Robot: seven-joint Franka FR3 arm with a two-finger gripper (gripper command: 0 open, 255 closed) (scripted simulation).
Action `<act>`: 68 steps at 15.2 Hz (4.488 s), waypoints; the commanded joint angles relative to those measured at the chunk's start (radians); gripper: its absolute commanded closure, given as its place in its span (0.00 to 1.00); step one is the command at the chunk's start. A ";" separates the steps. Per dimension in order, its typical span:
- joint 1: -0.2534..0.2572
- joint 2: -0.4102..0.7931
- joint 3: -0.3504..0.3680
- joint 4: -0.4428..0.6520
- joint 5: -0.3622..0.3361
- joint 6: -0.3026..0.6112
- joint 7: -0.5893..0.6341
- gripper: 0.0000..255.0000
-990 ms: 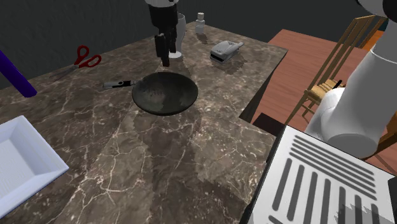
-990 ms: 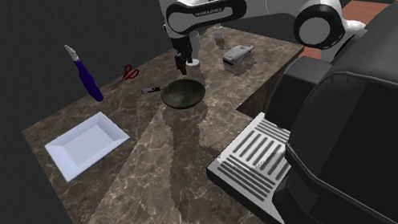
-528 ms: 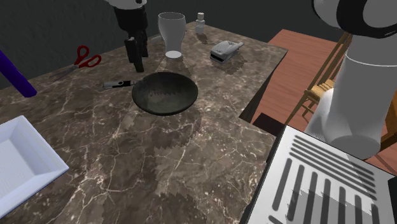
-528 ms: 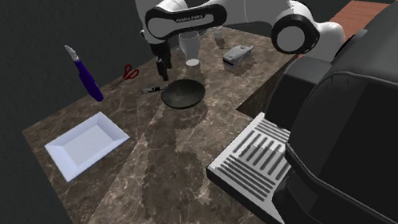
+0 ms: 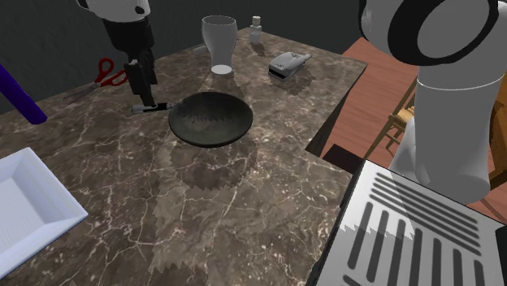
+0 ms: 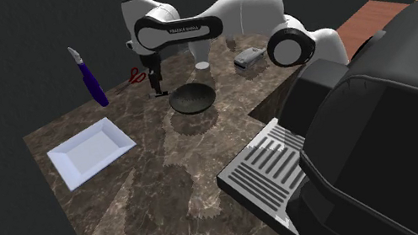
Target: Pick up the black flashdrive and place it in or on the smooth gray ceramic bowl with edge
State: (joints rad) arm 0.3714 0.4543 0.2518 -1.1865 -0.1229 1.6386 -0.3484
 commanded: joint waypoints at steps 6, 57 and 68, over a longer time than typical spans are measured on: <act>-0.007 -0.007 0.000 -0.097 0.001 0.091 0.001 0.00; -0.052 -0.472 0.041 -0.398 0.115 -0.059 0.002 1.00; -0.050 -0.586 0.037 -0.643 0.148 0.077 -0.006 1.00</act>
State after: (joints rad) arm 0.3214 -0.1320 0.2891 -1.8186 0.0252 1.7035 -0.3535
